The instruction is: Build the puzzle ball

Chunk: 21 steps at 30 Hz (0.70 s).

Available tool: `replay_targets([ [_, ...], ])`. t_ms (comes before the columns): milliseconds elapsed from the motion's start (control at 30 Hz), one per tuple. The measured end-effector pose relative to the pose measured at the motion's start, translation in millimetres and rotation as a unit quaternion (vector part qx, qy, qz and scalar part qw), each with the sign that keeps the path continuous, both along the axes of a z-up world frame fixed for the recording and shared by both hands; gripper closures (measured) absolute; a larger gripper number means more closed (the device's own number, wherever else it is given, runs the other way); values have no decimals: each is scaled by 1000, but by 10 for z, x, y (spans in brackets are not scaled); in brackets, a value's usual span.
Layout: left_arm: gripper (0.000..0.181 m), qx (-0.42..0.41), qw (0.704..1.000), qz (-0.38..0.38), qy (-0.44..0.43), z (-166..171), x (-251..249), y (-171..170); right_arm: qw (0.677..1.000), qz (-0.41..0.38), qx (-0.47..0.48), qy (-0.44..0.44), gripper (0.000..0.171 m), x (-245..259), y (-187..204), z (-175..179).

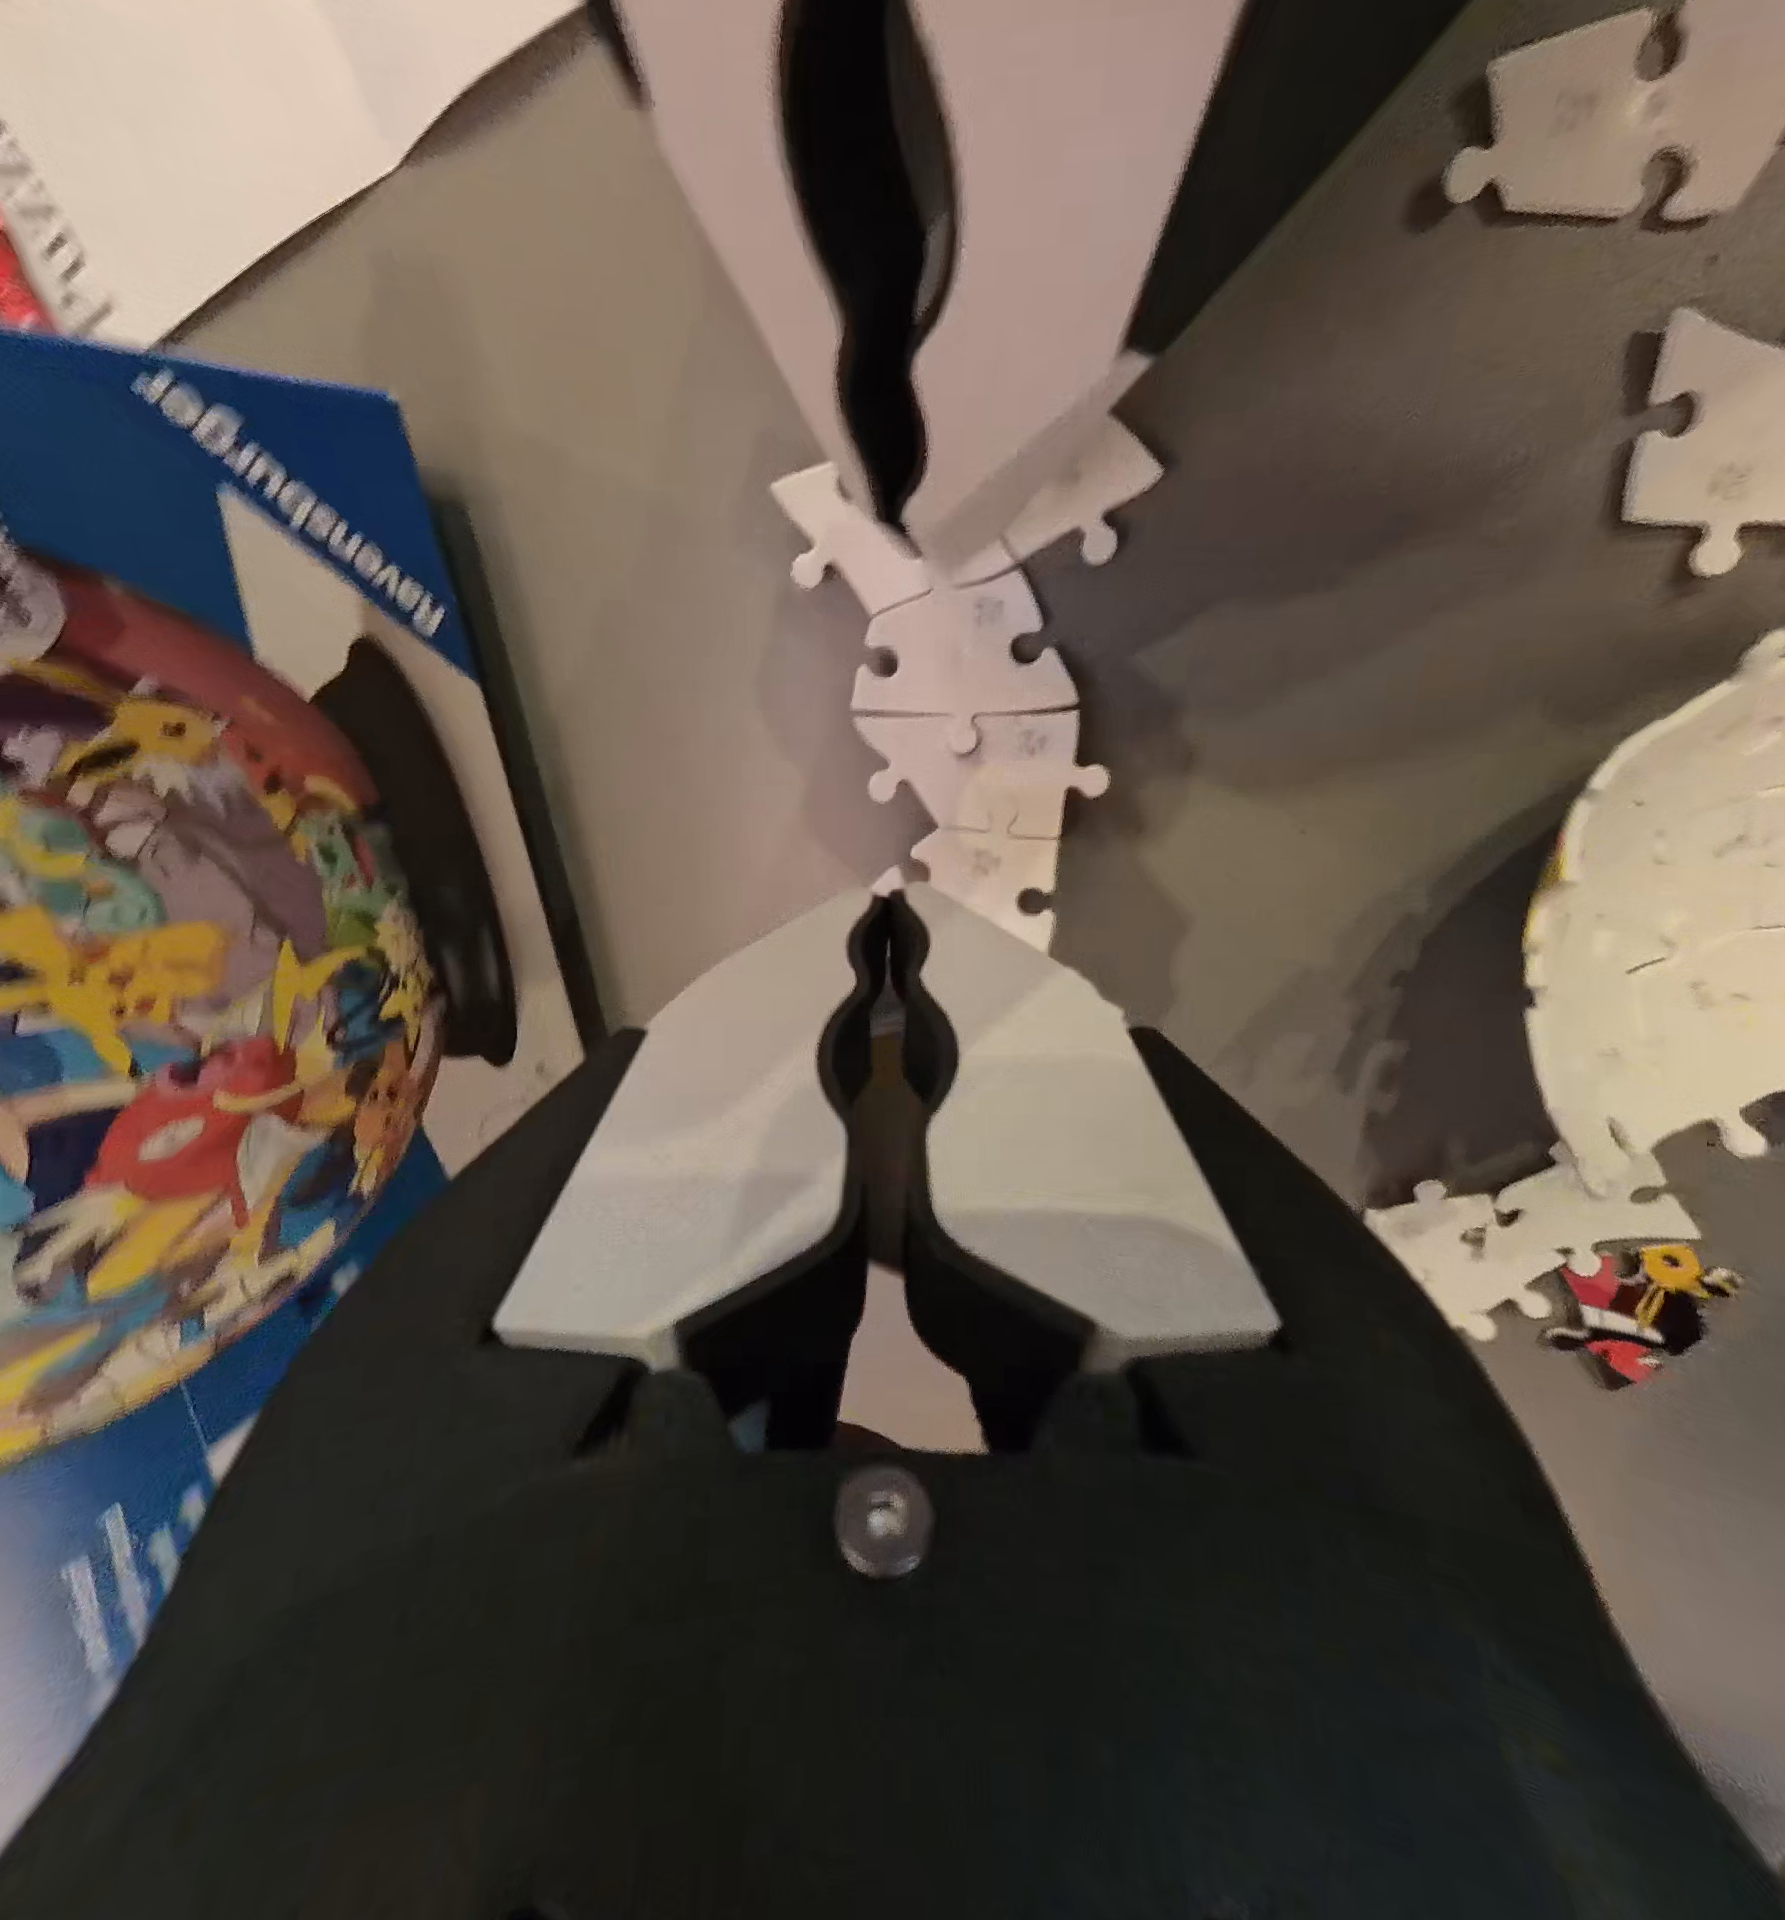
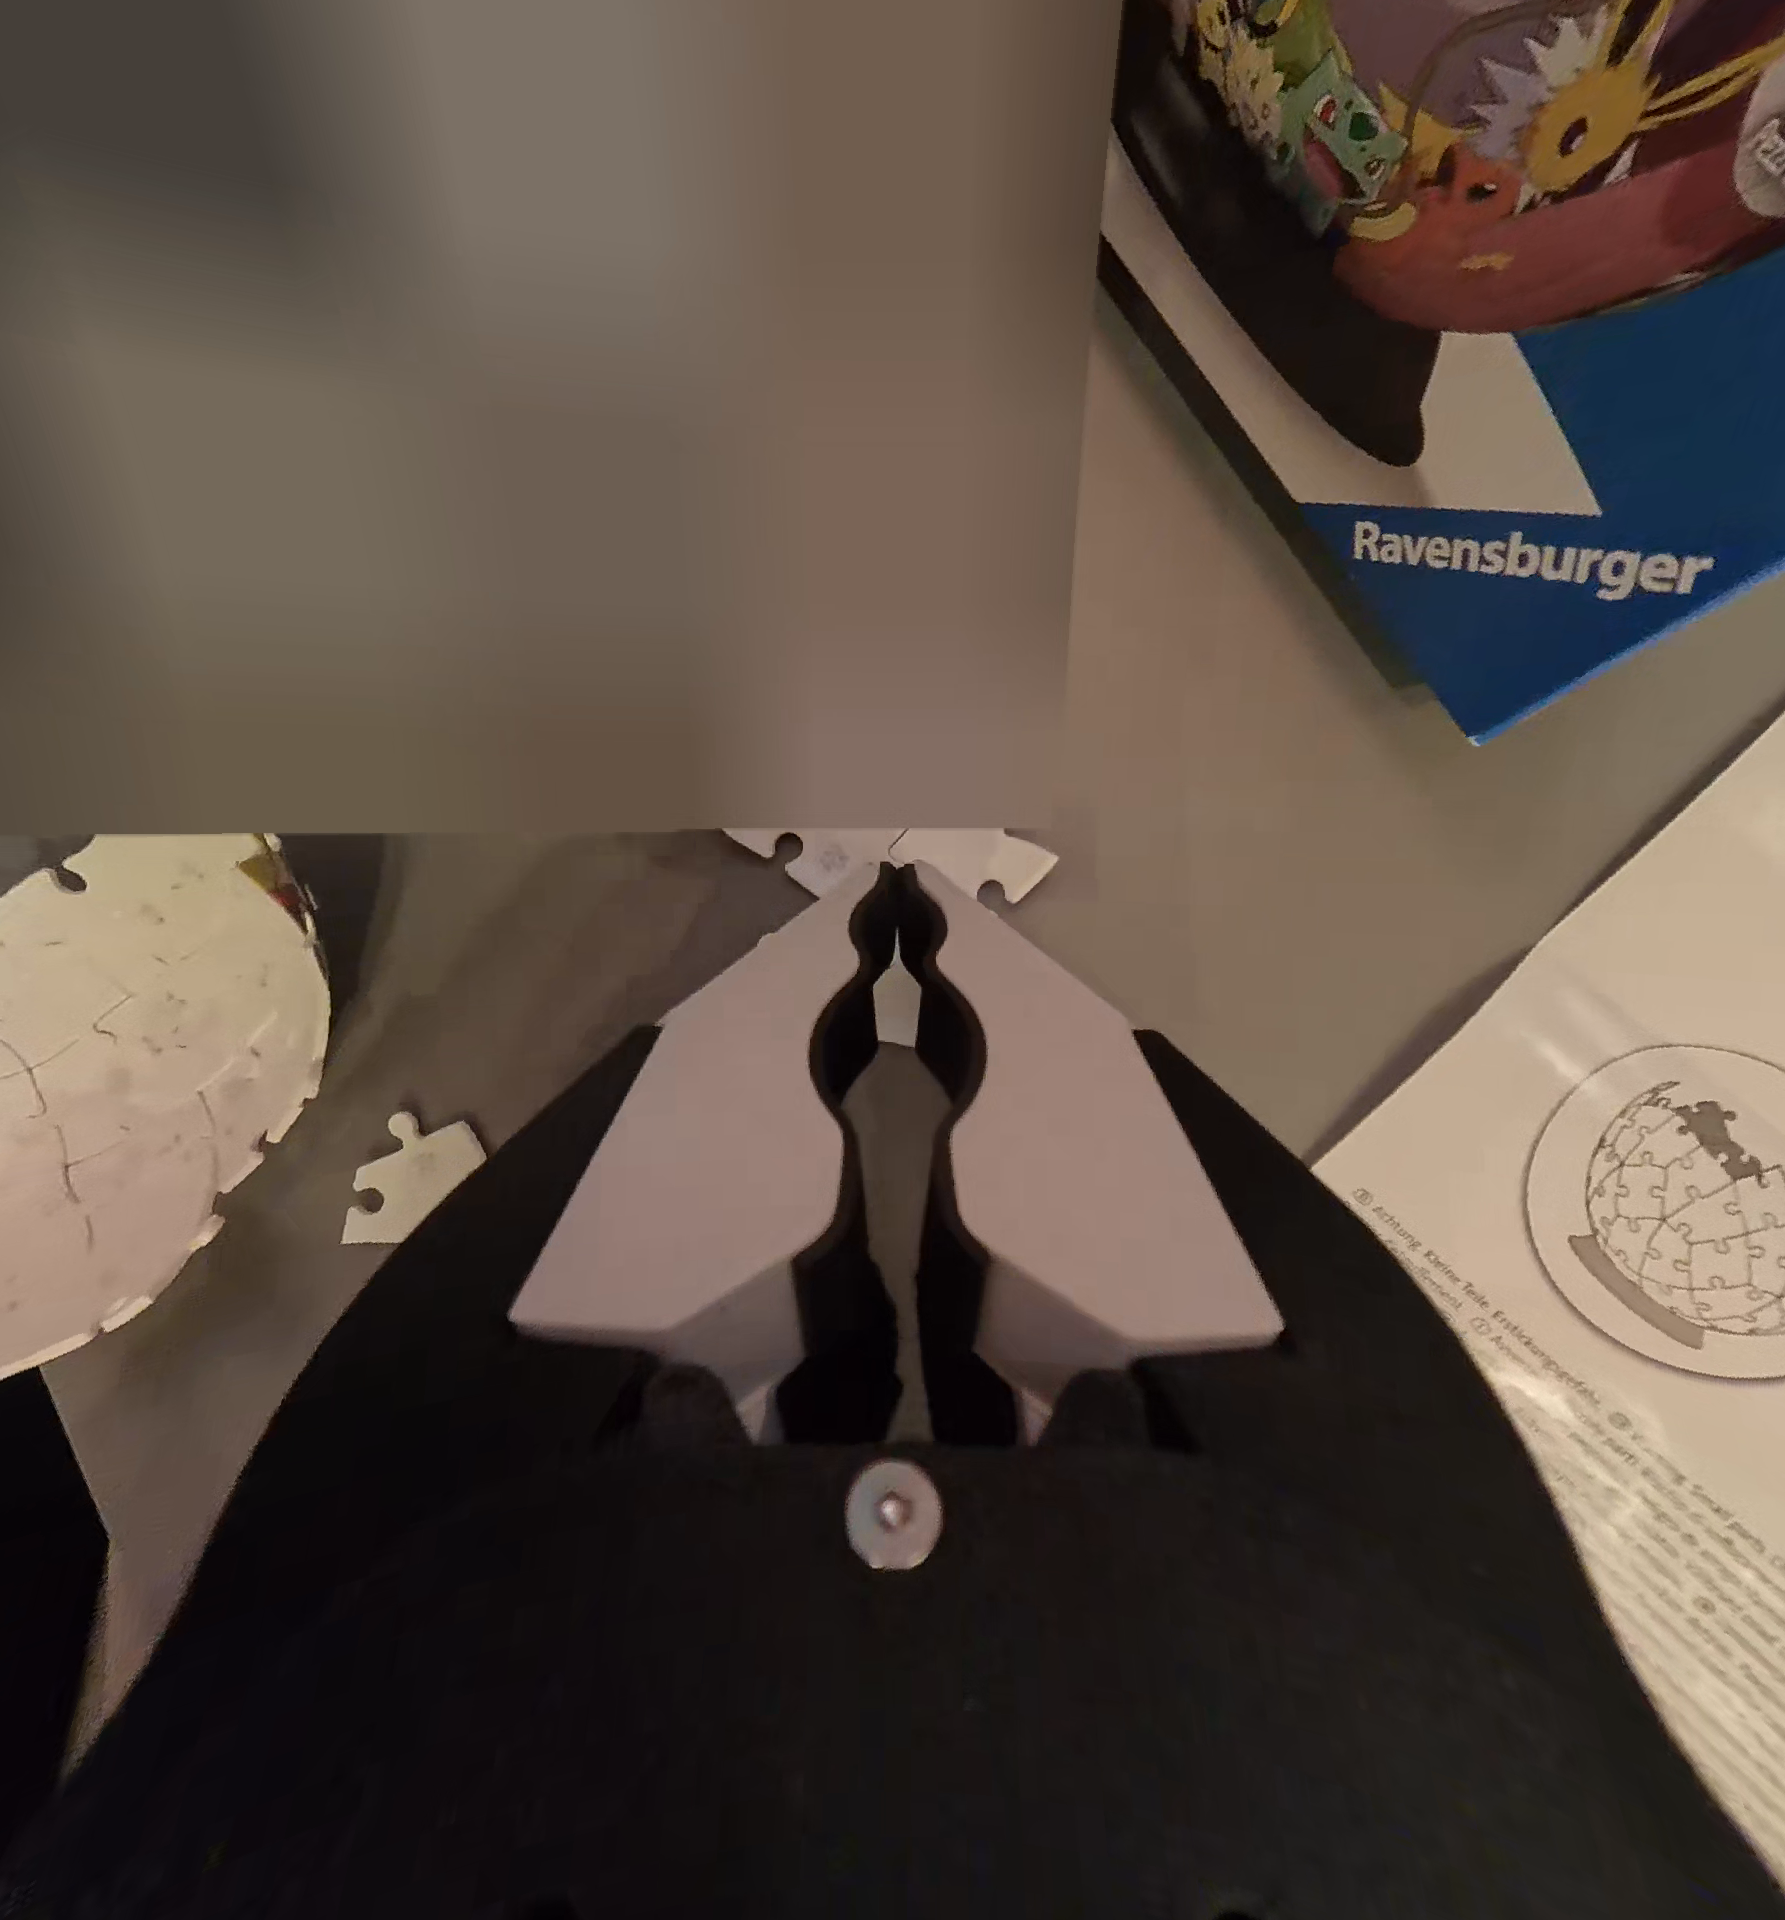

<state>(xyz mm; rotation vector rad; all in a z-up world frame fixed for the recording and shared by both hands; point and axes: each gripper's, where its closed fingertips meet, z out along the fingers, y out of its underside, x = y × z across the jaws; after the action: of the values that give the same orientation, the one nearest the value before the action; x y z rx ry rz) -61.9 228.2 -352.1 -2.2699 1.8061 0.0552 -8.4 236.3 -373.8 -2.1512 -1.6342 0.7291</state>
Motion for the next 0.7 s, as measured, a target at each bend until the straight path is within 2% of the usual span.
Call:
replay_targets([
  [100, 181, -12, 998, 59, -30, 32, -63, -22, 1000, -3, 10, 2, 171, 1, 1, 0],
  [233, 174, -51, 990, 117, -54, -96, -118, -90, 1000, -9, 10, 3, 171, -3, 3, 4],
  [367, 167, -114, 975, 159, -108, -132, -59, -165, 999, -18, -17, 22, 171, -1, 1, 7],
  [567, 160, -153, 960, 172, -157, -97, 22, -227, 1000, -11, -2, 6, 171, 1, -1, 7],
  [700, 162, -146, 961, 180, -149, -132, 9, -205, 1000, 0, 13, -13, 171, 2, -1, 7],
])
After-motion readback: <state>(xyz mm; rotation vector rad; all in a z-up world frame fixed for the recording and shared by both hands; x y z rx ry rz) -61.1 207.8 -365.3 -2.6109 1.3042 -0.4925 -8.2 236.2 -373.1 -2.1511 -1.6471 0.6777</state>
